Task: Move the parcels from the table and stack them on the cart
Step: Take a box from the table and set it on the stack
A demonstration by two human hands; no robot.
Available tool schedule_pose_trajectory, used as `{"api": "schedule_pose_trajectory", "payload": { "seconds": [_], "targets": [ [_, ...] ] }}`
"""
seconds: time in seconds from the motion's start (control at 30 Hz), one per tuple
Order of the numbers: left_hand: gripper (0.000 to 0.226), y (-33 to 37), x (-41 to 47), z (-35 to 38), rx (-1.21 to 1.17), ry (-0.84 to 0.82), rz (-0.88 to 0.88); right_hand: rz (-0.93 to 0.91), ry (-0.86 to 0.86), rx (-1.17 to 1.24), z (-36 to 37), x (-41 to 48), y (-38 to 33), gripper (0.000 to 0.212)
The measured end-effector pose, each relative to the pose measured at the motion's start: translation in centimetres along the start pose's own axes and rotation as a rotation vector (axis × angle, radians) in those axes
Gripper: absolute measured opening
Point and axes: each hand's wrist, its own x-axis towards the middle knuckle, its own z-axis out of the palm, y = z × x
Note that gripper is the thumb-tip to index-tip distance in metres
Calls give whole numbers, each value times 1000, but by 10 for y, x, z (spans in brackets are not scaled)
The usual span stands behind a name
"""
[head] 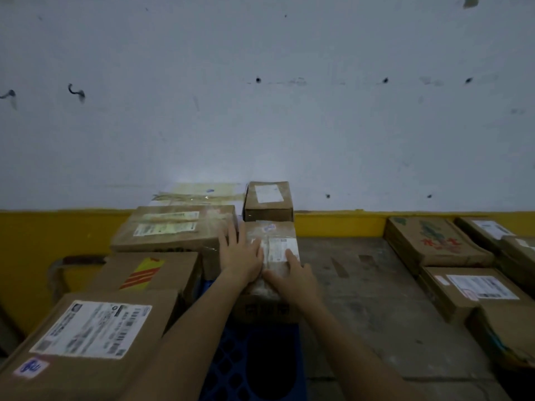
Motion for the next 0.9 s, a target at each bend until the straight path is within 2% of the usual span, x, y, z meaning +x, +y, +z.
{"api": "schedule_pose_trajectory", "payload": {
  "seconds": [0.37,0.6,0.77,0.9],
  "targets": [
    [46,-5,29,9,13,14,-25,5,39,-7,7,32,-7,90],
    [49,-1,36,7,108,-5,-30,-2,48,-16,7,40,-8,91],
    [47,-5,35,6,67,7,-21,-10,20,11,4,40,-8,90],
    [46,-5,35,2,51,-13,-13,-19,-53,127,-3,43,-9,80]
  ]
}}
